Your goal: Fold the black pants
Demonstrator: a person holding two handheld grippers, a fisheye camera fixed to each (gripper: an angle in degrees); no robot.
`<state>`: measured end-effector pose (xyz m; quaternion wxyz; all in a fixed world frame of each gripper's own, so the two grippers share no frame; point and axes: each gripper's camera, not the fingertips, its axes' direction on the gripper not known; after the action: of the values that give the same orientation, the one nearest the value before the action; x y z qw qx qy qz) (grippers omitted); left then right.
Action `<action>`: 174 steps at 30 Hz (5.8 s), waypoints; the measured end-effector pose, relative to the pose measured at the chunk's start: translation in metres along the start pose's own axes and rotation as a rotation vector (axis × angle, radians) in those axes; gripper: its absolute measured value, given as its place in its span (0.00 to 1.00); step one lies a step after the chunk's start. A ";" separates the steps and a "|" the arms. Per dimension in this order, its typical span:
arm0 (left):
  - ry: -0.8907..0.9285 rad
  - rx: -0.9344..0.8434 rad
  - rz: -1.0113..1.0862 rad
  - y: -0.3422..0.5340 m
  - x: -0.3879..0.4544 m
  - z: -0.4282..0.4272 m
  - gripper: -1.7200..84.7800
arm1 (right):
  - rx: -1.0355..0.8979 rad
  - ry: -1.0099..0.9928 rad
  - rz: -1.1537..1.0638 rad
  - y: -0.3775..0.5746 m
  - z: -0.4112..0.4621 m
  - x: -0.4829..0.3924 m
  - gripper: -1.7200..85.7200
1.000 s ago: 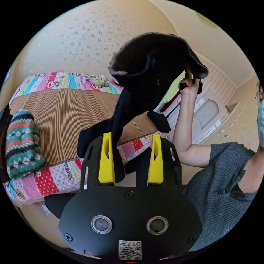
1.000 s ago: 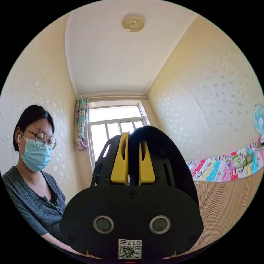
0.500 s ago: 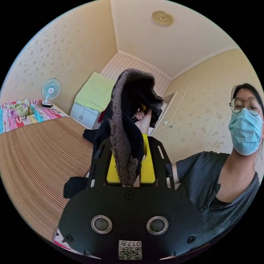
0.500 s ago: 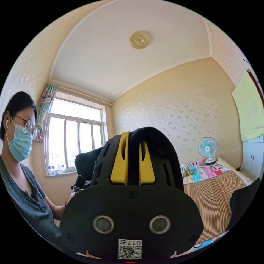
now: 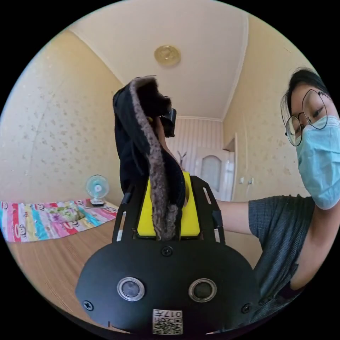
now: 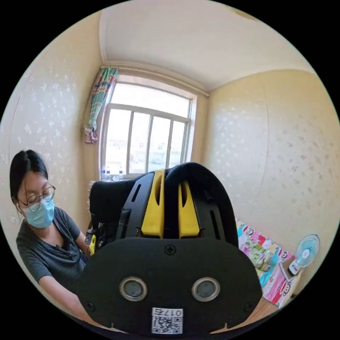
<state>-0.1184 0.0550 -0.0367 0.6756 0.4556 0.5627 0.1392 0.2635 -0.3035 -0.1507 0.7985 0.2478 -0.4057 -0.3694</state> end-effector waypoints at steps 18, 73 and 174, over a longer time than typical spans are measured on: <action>-0.749 -0.313 -1.036 0.279 -0.187 -0.317 0.10 | -0.332 0.449 1.049 0.525 0.135 -0.026 0.16; -0.048 -0.740 -0.820 0.230 -0.187 -0.105 0.10 | -0.356 0.946 1.419 0.565 -0.090 0.015 0.04; -0.376 -0.726 -0.832 0.298 -0.229 -0.066 0.02 | -0.072 0.823 1.341 0.664 -0.176 -0.001 0.05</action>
<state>-0.1552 0.0873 0.3417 0.8747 -0.0477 0.4810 -0.0370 0.6673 0.1148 0.2142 0.9445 0.0409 -0.1280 0.2997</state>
